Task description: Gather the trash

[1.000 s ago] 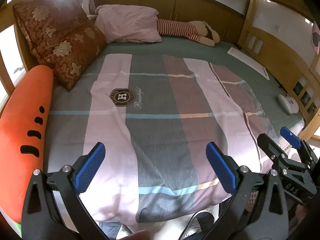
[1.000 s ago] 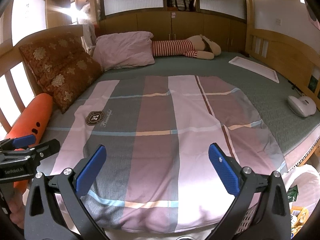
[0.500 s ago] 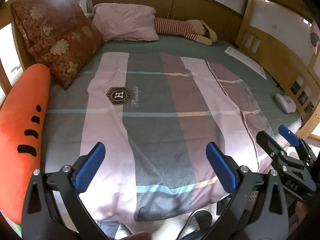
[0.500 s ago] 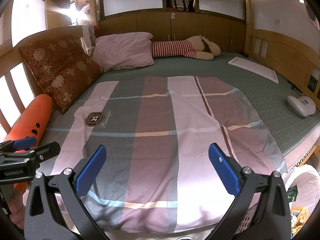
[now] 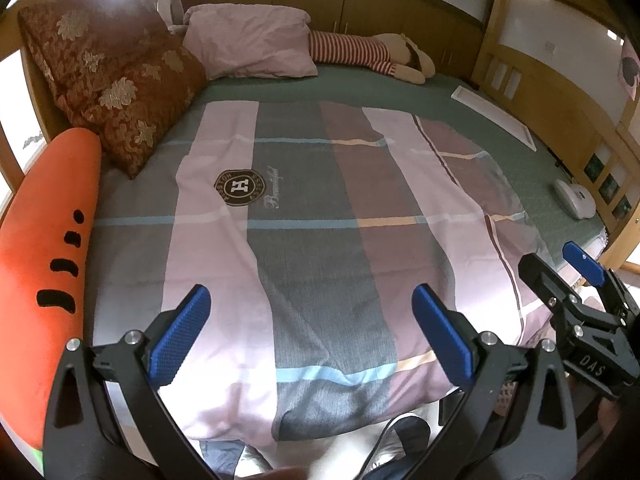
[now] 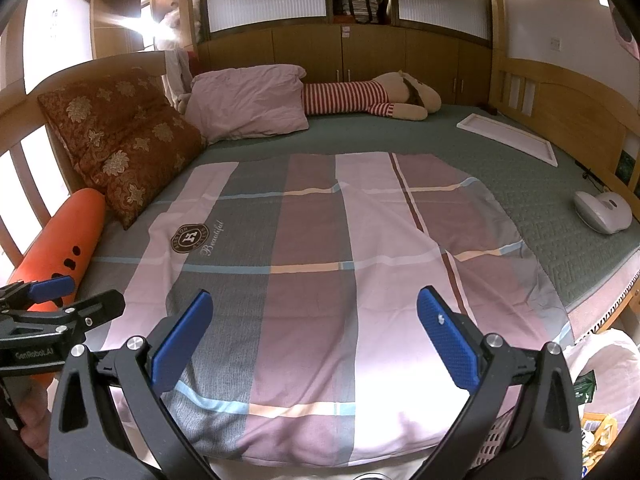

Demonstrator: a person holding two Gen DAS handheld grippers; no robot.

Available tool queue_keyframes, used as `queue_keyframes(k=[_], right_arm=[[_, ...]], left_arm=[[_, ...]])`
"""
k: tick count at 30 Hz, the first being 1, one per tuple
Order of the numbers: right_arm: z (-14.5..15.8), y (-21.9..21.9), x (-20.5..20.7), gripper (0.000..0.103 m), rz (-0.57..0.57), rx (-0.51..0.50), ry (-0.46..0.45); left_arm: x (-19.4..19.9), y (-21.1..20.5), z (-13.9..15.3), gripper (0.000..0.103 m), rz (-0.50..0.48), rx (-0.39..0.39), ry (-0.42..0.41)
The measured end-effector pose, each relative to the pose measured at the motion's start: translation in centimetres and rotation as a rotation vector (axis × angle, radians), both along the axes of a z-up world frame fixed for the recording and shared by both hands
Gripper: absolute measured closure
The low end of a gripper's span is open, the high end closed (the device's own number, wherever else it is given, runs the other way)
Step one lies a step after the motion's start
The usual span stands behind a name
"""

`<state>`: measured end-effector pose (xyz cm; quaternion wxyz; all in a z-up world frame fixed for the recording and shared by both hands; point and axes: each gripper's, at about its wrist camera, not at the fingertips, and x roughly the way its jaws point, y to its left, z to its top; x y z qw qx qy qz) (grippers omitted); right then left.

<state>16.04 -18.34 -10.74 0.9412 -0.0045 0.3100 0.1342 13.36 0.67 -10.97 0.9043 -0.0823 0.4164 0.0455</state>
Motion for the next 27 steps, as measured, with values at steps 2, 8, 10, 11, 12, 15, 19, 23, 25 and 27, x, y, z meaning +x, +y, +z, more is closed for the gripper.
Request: queue_keyframes(k=[2,8,10,11,12,15,19,23,25,27], right_arm=[[0.0,0.0,0.0,0.003,-0.001,0.003,0.0],[0.1,0.0,0.0,0.003,0.0,0.002,0.0],[0.1,0.0,0.0,0.003,0.0,0.001,0.0],[0.1,0.0,0.0,0.003,0.0,0.001,0.0],[0.1,0.0,0.0,0.003,0.0,0.001,0.0],[0.1,0.0,0.0,0.003,-0.001,0.001,0.0],[0.1,0.0,0.0,0.003,-0.001,0.001,0.0],[0.0,0.0,0.0,0.003,-0.002,0.0,0.0],[0.1,0.0,0.1,0.003,-0.002,-0.002,0.002],[0.1,-0.2,0.1,0.003,-0.003,-0.002,0.005]], left_arm=[[0.0,0.1,-0.1,0.003,-0.001,-0.007,0.003],[0.0,0.0,-0.2,0.003,-0.002,-0.005,0.004],[0.0,0.0,-0.2,0.003,0.002,-0.003,0.005],[0.0,0.0,-0.2,0.003,-0.001,-0.004,0.005],[0.0,0.0,-0.2,0.003,-0.002,-0.003,0.006],[-0.1,0.0,-0.3,0.003,-0.001,0.002,0.011],[-0.8,0.3,-0.3,0.003,-0.009,-0.035,-0.018],[-1.0,0.6,-0.1,0.003,0.008,-0.041,-0.034],[-0.8,0.4,-0.3,0.003,0.029,0.01,-0.019],[-0.6,0.4,-0.5,0.003,0.042,0.033,0.006]])
